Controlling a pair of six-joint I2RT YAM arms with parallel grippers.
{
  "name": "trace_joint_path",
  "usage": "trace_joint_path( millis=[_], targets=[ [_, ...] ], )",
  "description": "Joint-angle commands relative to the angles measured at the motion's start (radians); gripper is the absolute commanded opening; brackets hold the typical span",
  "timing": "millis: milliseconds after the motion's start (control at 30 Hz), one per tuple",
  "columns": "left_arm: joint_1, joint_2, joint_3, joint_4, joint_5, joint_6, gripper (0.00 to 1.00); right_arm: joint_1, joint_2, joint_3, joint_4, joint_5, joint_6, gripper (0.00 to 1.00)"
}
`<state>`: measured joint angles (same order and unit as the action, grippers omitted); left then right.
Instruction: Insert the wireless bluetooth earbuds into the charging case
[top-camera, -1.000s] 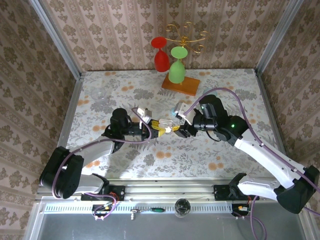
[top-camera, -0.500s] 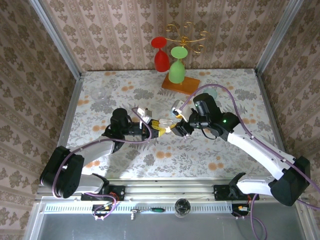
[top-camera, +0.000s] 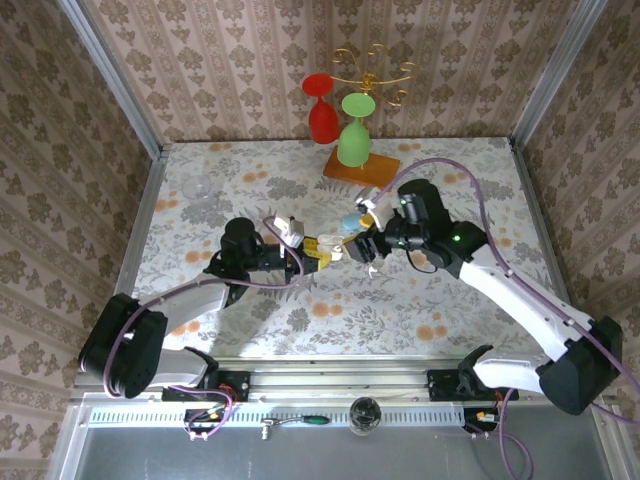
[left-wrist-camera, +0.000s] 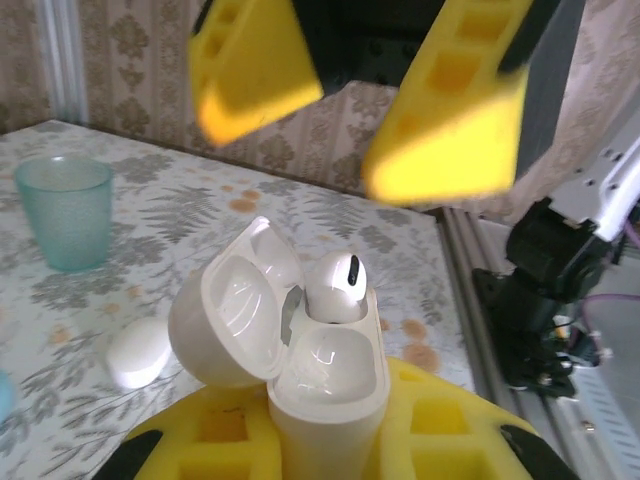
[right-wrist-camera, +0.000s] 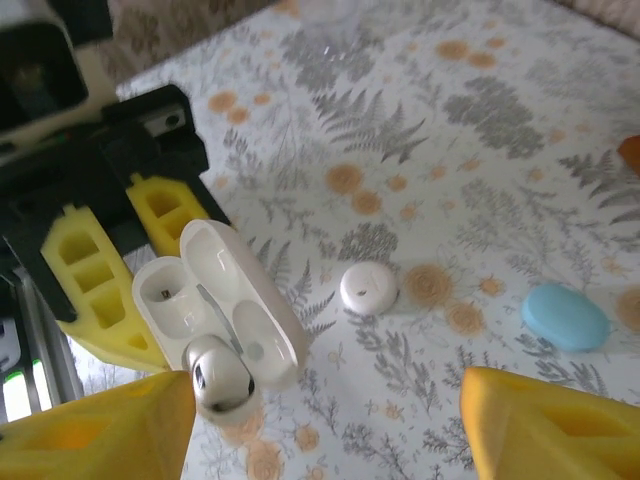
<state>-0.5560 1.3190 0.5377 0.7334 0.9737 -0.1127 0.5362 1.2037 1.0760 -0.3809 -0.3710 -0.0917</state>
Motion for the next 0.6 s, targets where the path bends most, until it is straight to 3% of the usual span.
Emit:
trace_joint_path(
  millis=[0,100,233,433,567],
  targets=[
    [-0.005,-0.038,-0.017,-0.032,-0.088,0.111,0.00,-0.055,-0.085,-0.069,0.102,-0.051,0.145,0.73],
    [-0.005,-0.042,-0.025,-0.016,-0.113,0.126,0.00,-0.082,-0.110,-0.109,0.111,-0.047,0.197,0.73],
    [-0.005,-0.046,-0.030,-0.021,-0.145,0.141,0.00,-0.103,-0.062,-0.099,0.036,0.059,0.299,0.71],
    [-0.005,-0.056,-0.064,-0.017,-0.194,0.166,0.00,-0.122,0.175,0.009,-0.226,0.178,0.334,0.66],
    [-0.005,-0.064,-0.087,-0.003,-0.195,0.158,0.00,-0.125,0.344,0.066,-0.303,0.182,0.384,0.60]
  ],
)
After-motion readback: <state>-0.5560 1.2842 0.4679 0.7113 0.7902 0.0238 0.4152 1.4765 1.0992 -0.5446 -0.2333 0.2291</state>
